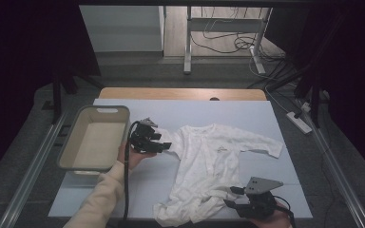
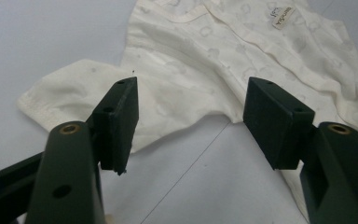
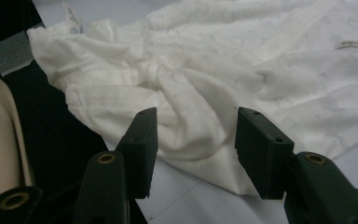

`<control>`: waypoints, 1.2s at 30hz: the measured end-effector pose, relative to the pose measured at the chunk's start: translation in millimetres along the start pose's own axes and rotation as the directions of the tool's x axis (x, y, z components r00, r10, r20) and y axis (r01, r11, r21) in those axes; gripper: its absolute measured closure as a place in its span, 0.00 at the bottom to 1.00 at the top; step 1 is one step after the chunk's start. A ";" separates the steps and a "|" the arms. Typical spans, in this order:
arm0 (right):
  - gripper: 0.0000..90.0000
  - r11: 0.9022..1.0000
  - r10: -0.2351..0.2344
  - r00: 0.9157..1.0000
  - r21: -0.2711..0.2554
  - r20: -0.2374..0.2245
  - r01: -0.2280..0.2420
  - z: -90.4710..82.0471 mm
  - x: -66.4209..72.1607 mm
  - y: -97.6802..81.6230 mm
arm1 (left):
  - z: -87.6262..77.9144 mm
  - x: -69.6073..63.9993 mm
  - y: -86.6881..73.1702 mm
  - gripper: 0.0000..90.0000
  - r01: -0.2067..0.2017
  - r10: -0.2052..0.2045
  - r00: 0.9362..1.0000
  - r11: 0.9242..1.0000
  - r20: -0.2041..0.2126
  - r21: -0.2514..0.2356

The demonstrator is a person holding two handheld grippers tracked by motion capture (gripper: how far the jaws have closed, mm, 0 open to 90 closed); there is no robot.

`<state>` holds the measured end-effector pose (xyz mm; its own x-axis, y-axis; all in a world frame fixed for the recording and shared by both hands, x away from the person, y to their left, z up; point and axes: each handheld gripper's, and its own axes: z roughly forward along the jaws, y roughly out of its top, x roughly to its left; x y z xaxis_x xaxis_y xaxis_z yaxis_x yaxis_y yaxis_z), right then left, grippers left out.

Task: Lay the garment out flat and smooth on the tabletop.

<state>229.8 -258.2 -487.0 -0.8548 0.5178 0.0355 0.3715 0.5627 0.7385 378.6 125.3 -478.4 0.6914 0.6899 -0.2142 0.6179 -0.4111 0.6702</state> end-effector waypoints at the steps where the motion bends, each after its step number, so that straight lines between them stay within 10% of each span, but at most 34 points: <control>1: 0.54 1.000 0.002 1.000 0.011 -0.006 -0.002 2.4 -0.1 -0.3 | 0.2 -0.1 0.1 0.40 -0.001 0.001 1.000 1.000 0.000 0.001; 16: 0.56 0.984 -0.049 0.998 0.171 -0.027 0.053 48.2 -3.0 5.7 | 1.1 -1.9 0.6 0.40 -0.007 0.007 1.000 1.000 0.000 0.004; 23: 0.87 0.983 -0.042 0.996 0.174 -0.084 0.056 46.7 -4.2 6.1 | 1.0 -3.2 0.9 0.40 -0.012 0.012 1.000 1.000 0.000 0.002; 36: 0.89 0.977 -0.044 0.992 0.202 -0.122 0.069 21.5 9.3 -9.1 | 0.0 0.2 -0.3 0.40 -0.004 0.004 1.000 1.000 -0.001 0.004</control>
<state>226.2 -244.7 -507.9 -0.9083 0.4096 0.0846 0.3775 0.7157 0.5876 378.5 125.6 -478.6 0.6938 0.6885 -0.2111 0.6166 -0.4166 0.6680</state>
